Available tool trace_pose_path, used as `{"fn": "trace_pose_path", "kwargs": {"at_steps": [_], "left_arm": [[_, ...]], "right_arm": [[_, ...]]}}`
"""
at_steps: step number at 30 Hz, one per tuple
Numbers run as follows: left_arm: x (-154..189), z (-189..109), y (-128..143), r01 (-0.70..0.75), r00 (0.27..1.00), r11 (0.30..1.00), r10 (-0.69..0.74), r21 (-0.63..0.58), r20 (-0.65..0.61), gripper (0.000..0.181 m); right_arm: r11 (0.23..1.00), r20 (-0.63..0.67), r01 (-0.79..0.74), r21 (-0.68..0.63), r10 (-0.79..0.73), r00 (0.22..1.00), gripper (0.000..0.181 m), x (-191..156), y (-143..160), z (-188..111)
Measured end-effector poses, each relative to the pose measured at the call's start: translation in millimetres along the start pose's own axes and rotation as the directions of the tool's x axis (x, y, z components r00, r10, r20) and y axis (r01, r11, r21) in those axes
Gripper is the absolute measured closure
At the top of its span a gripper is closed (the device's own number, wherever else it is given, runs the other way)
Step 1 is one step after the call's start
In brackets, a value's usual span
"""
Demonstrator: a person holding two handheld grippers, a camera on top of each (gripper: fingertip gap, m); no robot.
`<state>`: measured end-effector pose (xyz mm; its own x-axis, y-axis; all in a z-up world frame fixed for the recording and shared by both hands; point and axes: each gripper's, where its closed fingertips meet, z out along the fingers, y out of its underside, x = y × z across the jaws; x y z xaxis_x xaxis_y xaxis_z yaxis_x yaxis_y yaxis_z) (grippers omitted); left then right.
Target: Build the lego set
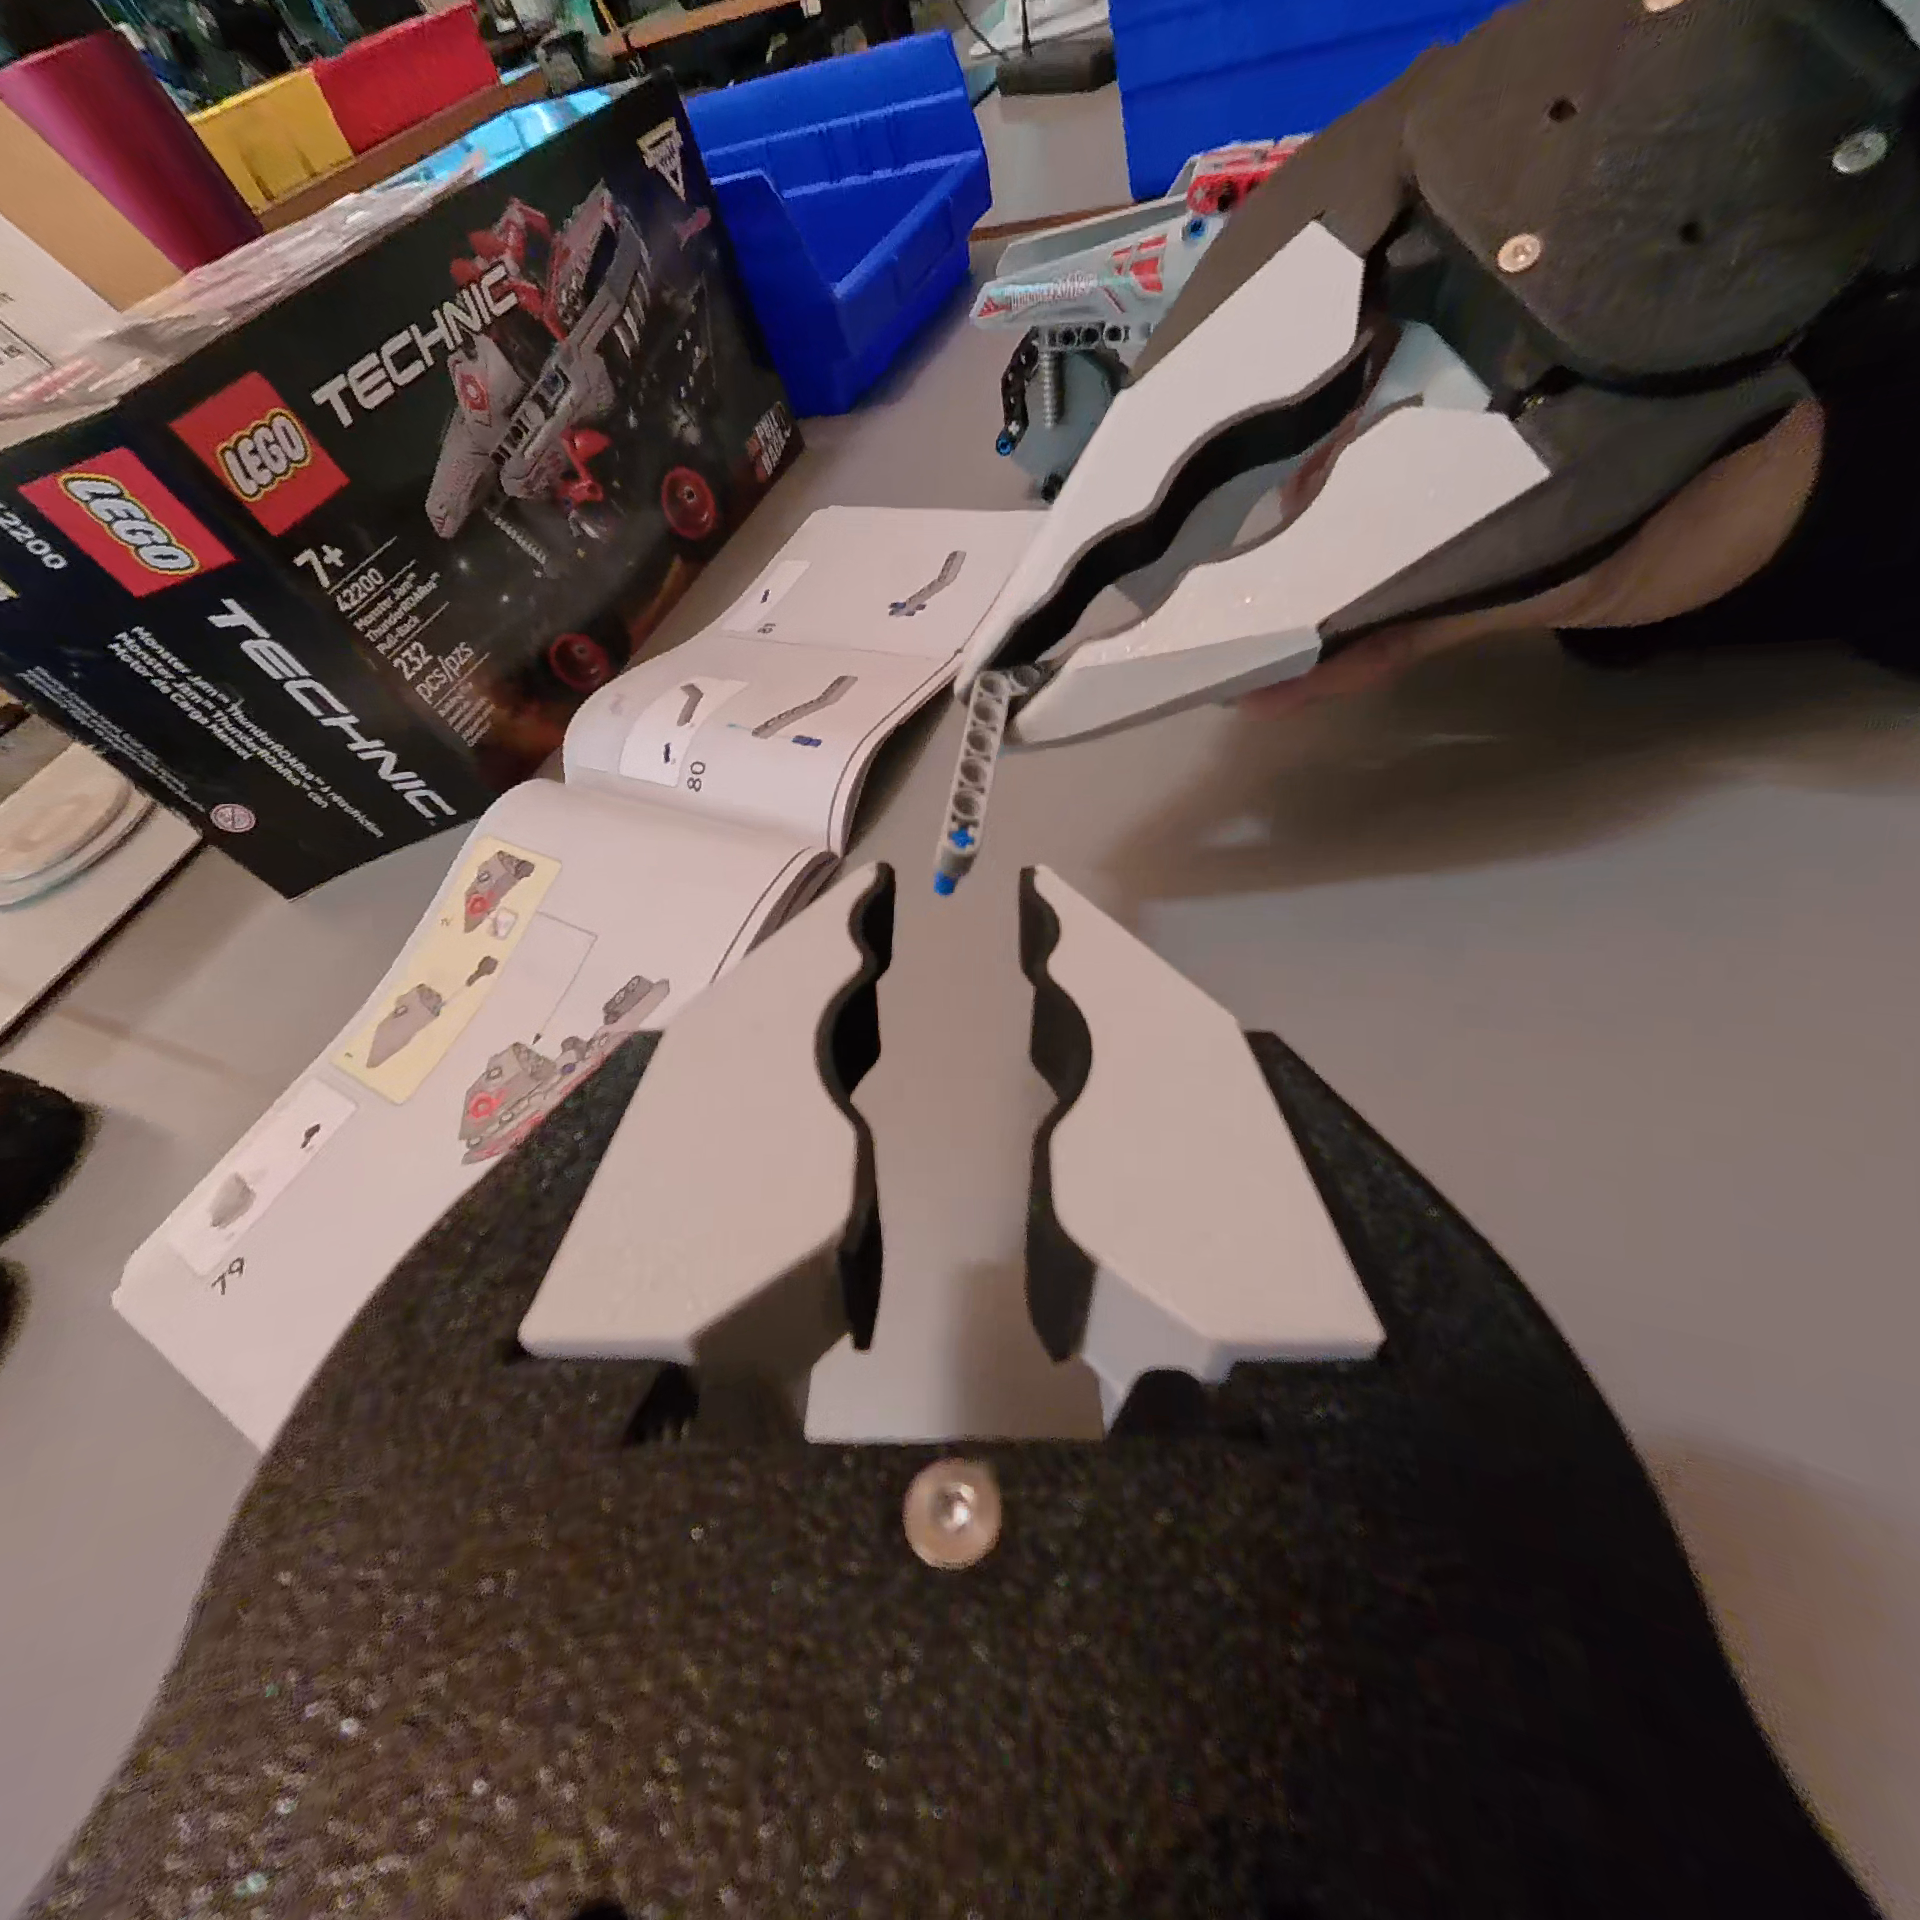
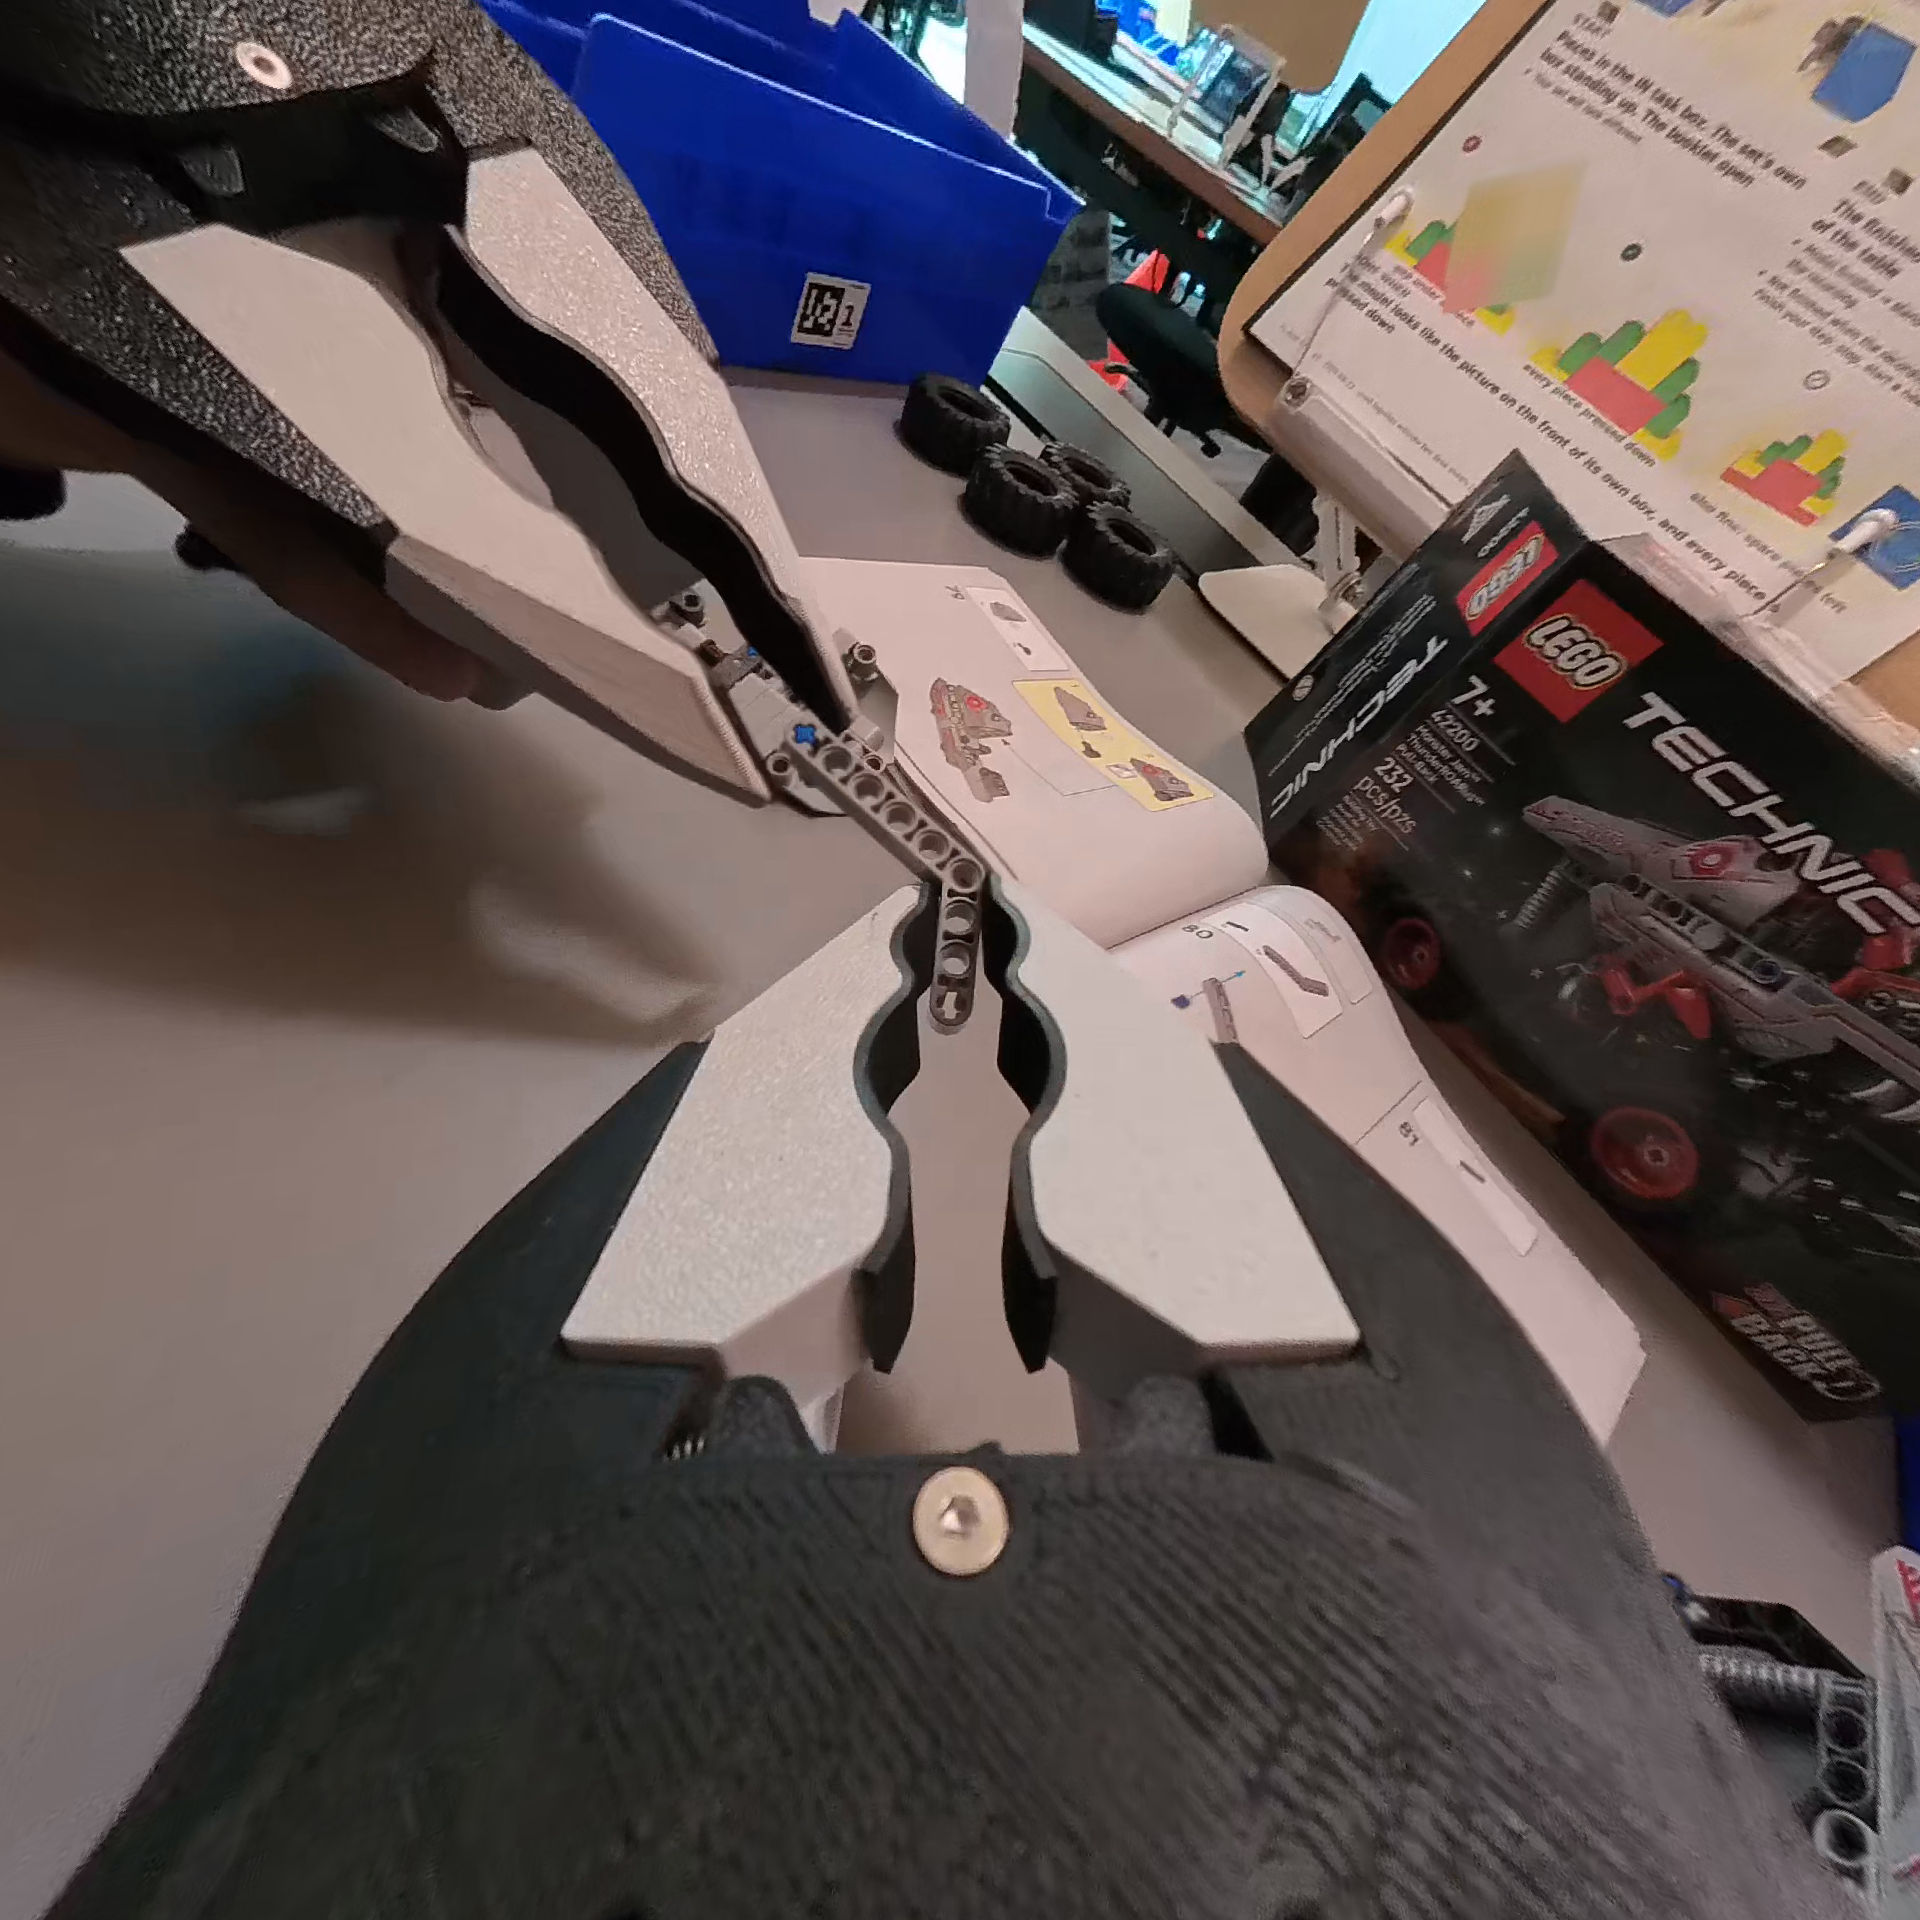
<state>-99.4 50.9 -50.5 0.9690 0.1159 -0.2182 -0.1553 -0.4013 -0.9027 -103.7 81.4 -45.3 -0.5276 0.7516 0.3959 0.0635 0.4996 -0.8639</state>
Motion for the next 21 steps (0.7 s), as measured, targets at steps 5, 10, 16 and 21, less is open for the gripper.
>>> {"fn": "trace_pose_path", "kwargs": {"at_steps": [5,10,16,21], "left_arm": [[1,1,2,-0.002,1.000,1.000,0.002,-0.006,0.002,0.158],[0,2,10,-0.032,0.999,0.998,0.033,-0.047,0.016,0.162],[3,5,9,-0.057,0.998,0.997,0.057,-0.047,0.019,0.166],[2,5,12,-0.042,0.999,0.997,0.044,-0.066,0.022,0.176]], "right_arm": [[1.000,-0.027,0.007,0.021,-0.007,1.000,0.175,0,1,2],[0.999,-0.036,0.028,0.017,-0.028,0.999,0.175,-1,3,3],[0.999,-0.030,0.033,0.019,-0.033,0.999,0.175,-3,2,4],[1.000,0.001,0.028,0.004,-0.028,1.000,0.175,-8,6,6]]}}
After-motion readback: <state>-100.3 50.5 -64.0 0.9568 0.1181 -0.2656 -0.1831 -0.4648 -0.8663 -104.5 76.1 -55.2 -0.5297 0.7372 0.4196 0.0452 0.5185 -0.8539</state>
